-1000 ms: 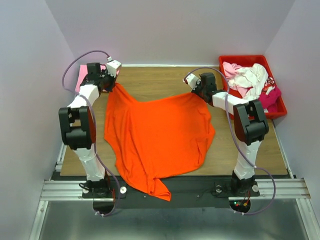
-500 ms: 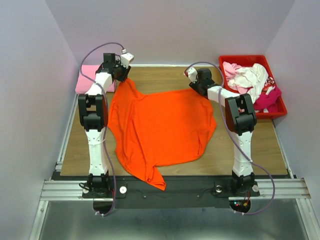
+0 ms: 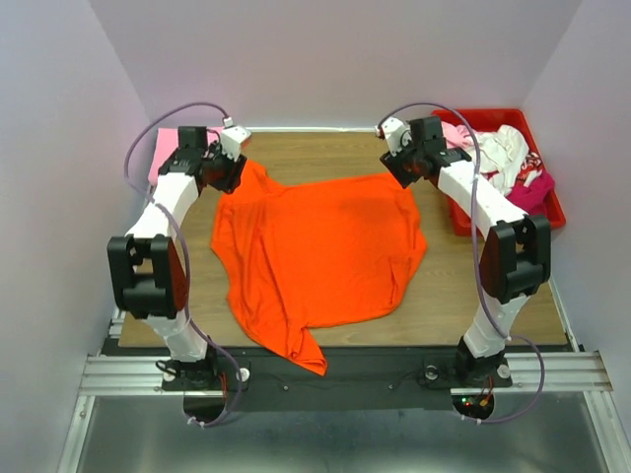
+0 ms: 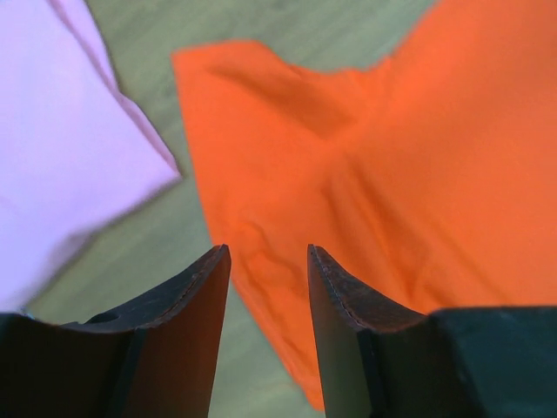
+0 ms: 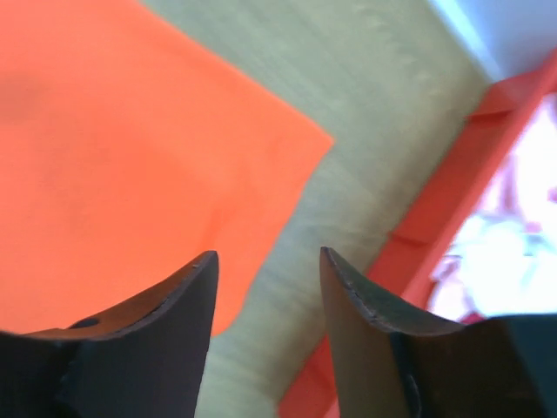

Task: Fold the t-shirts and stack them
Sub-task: Flatten the tshirt out

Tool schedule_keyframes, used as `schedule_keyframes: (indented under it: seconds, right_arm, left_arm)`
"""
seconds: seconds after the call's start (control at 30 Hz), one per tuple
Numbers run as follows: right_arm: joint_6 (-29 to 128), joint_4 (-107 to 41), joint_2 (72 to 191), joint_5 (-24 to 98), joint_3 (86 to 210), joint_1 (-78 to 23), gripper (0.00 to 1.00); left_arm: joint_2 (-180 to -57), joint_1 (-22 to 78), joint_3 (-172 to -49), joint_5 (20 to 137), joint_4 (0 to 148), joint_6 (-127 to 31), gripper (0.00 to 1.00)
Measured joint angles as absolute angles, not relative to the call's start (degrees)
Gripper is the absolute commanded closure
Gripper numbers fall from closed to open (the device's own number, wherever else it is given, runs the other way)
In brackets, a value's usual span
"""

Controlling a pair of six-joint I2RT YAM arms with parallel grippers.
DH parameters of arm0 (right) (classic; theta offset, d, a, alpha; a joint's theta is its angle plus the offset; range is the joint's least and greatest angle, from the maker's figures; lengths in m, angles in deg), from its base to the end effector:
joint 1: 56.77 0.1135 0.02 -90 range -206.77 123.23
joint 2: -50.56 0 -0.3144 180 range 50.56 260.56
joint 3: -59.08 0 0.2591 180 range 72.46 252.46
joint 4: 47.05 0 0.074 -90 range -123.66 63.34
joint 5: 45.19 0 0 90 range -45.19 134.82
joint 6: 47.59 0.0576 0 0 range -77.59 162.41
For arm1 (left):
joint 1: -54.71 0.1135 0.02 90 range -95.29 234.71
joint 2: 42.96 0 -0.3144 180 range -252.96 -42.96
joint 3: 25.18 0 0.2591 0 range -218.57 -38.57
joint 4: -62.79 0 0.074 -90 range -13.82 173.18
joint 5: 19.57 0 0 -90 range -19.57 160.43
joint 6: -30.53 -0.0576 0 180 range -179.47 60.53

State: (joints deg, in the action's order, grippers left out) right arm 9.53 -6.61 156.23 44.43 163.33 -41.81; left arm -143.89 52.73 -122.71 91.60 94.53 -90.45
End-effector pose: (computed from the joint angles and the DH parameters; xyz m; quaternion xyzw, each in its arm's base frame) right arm 0.4462 0.1196 0.3220 -0.3714 0.8341 -0.0605 0.4033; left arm 0.4417 -0.0361 0.3333 0.3286 0.8126 -0.0445 0.4792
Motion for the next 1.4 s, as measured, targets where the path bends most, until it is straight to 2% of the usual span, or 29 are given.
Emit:
schedule_keyframes:
  seconds: [0.17,0.33,0.47,0.7,0.93,1.2,1.4]
  right_arm:
    - [12.15,-0.62,154.88,37.5,156.47,-41.81,0.55]
    - [13.42,4.58,155.6,34.33,147.44,-41.81,0.55]
    - [13.81,5.89,155.6,33.79,143.53,-41.81,0.55]
    - [11.83,5.19,151.62,36.54,136.65,-42.09,0.55]
    - [8.22,6.28,148.8,39.71,133.78,-45.9,0.51]
    - [6.4,14.39,141.59,35.69,138.5,-47.23,0.43]
    - [7.83,17.96,139.27,30.47,141.11,-46.97,0.4]
  left_arm:
    - [-133.88,52.73,-106.93,92.49,94.92,-90.13,0.51]
    - [-133.53,52.73,-95.98,92.45,95.56,-89.21,0.51]
    - [-133.66,52.73,-92.67,91.44,95.27,-88.75,0.53]
    - [-137.62,53.83,-92.76,86.26,93.52,-89.25,0.57]
    - [-138.34,58.44,-94.05,82.68,94.38,-91.72,0.55]
    - [-138.23,59.34,-98.77,83.92,99.34,-93.67,0.52]
    - [-133.09,59.31,-99.25,86.7,102.92,-93.78,0.52]
